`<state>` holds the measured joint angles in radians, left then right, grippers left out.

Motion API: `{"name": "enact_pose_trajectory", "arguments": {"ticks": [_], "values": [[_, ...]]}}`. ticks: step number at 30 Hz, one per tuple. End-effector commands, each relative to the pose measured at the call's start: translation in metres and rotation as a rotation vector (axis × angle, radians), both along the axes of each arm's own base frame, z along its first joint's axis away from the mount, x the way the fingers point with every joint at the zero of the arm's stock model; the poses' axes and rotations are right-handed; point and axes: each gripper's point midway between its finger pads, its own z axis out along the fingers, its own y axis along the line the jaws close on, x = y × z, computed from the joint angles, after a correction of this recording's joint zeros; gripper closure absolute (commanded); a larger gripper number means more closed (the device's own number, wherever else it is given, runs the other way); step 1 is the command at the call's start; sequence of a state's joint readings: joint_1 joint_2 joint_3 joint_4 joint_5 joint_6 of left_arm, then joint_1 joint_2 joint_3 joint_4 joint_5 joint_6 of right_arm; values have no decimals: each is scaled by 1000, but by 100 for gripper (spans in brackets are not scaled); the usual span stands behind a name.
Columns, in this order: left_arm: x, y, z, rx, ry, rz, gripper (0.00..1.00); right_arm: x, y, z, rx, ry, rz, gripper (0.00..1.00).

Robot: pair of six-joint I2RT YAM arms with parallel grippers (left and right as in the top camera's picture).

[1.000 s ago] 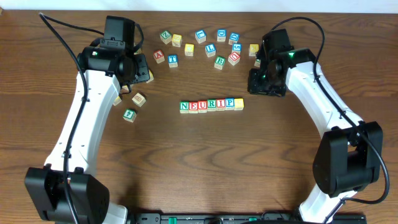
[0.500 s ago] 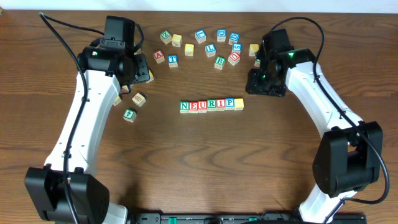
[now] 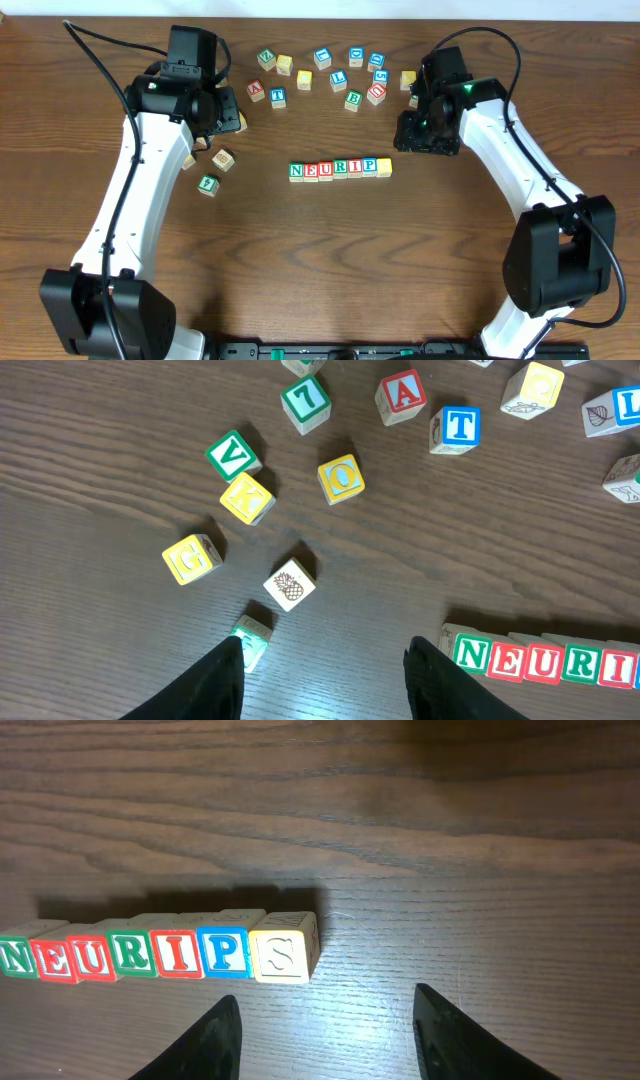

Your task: Spell out NEURIPS

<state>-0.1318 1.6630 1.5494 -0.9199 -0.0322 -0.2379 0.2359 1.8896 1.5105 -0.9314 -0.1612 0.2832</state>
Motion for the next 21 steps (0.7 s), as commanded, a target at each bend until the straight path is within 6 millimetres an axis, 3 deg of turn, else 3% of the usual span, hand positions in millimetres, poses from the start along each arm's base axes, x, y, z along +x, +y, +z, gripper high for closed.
{"name": "enact_pose_trajectory", "arguments": {"ticks": [1,7,13,21], "values": [[2,3,15,10,-36,3,48,3,4,13,8,-35,18,50],[4,3,20,14,-47,-7,49,6,5,19,11,-50,19,47],[5,7,38,13,-84,-3,48,10,2,38,17,-96,19,44],[-6,44,74,10,-177,88,48,7,-19,66,24,-146,-30,40]]}}
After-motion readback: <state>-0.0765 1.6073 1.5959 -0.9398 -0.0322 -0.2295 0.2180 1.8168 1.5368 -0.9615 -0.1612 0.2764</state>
